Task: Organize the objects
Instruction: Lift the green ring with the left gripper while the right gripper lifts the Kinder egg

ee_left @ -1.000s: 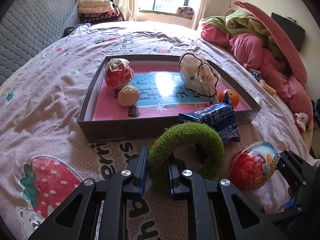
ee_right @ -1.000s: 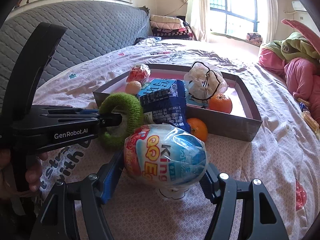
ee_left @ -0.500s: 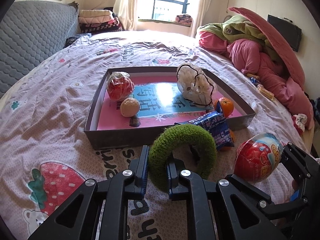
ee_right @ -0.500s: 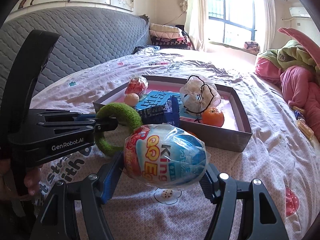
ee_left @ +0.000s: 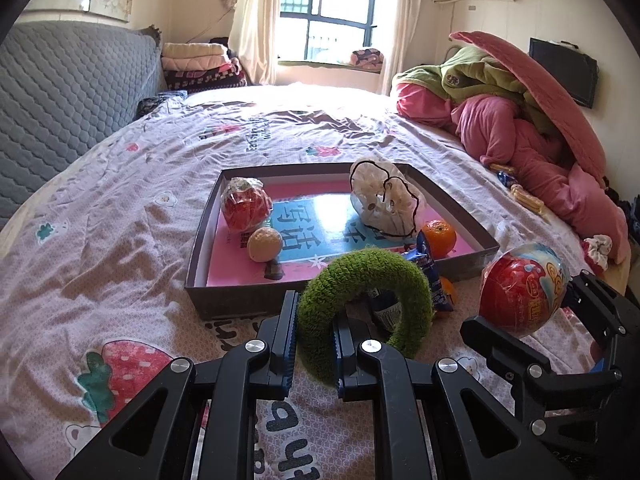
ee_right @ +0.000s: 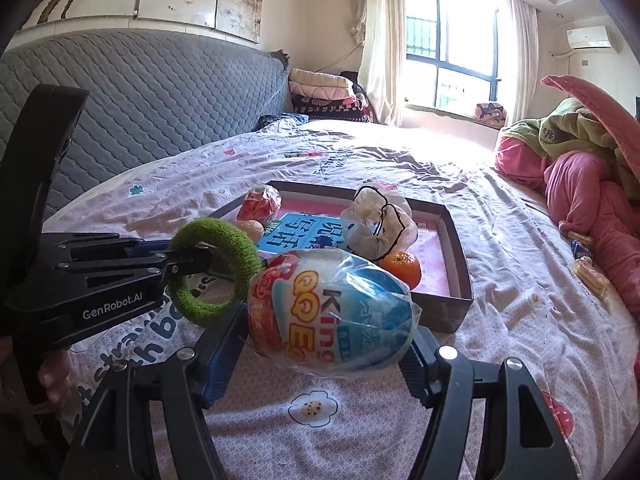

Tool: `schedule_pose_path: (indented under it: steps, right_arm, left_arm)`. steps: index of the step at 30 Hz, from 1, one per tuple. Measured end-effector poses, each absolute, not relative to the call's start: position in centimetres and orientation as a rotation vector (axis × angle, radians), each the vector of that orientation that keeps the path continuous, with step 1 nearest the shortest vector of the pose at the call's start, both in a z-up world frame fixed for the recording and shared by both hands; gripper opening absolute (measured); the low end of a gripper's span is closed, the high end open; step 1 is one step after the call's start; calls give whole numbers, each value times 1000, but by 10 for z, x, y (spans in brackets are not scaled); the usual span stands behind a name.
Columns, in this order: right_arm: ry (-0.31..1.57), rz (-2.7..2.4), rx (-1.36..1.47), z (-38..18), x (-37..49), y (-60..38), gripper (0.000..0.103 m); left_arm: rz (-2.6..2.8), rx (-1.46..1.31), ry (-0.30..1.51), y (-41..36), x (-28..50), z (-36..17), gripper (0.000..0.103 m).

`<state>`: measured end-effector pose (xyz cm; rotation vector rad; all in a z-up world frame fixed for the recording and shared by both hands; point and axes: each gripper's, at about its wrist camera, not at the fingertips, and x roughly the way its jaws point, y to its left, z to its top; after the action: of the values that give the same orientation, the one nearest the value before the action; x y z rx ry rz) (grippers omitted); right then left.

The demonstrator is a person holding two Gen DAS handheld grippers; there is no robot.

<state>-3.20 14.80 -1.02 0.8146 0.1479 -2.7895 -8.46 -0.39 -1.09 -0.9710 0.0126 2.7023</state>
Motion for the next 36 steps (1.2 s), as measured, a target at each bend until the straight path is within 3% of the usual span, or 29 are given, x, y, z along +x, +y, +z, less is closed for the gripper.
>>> schedule_pose_path:
  steps: [36]
  right_arm:
    - [140,-2889,671,44,-58,178,69]
  left_arm:
    - [2710,-890,-45,-2,-116,47,15]
